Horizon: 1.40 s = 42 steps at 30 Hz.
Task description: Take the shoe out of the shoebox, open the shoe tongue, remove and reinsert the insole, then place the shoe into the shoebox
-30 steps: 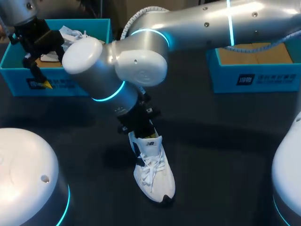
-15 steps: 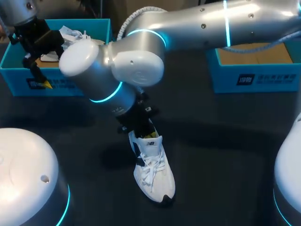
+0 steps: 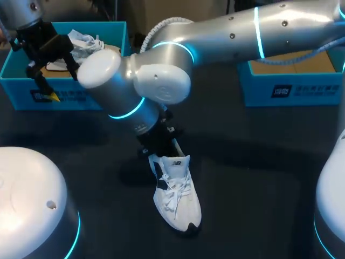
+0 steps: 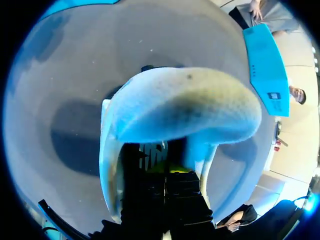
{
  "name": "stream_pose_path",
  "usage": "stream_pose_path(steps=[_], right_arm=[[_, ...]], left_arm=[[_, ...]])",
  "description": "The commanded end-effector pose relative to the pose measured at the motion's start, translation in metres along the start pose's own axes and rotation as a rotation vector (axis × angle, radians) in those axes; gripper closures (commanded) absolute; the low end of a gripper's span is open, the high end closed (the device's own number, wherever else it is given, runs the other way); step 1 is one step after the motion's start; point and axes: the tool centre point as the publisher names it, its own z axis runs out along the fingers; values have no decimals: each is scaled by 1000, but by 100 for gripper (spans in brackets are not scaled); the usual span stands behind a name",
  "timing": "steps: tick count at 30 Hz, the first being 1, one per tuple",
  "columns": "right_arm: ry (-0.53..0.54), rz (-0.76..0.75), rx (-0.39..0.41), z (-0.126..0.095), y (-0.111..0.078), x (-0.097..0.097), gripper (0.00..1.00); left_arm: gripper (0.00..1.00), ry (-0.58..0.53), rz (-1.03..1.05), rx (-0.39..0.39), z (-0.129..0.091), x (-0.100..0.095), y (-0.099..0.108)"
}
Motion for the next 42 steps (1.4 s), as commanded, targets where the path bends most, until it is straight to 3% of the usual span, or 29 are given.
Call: stream_pose_path(steps=[1, 10, 25, 31, 35, 42], right_arm=[[21, -21, -18, -8, -4, -1, 100], [-51, -29, -65, -41, -8, -6, 100], [-34, 9, -9, 3, -9, -13, 100], [30, -12, 22, 16, -4, -10, 100], [80, -32, 39, 15, -4, -3, 100], [151, -91, -43, -1, -6, 2, 100]], left_arm=[[0, 1, 0, -2, 0, 0, 0], [0, 1, 0, -2, 0, 0, 0], [0, 1, 0, -2, 0, 0, 0], [0, 1, 0, -2, 0, 0, 0], [0, 1, 0, -2, 0, 0, 0], [0, 1, 0, -2, 0, 0, 0]])
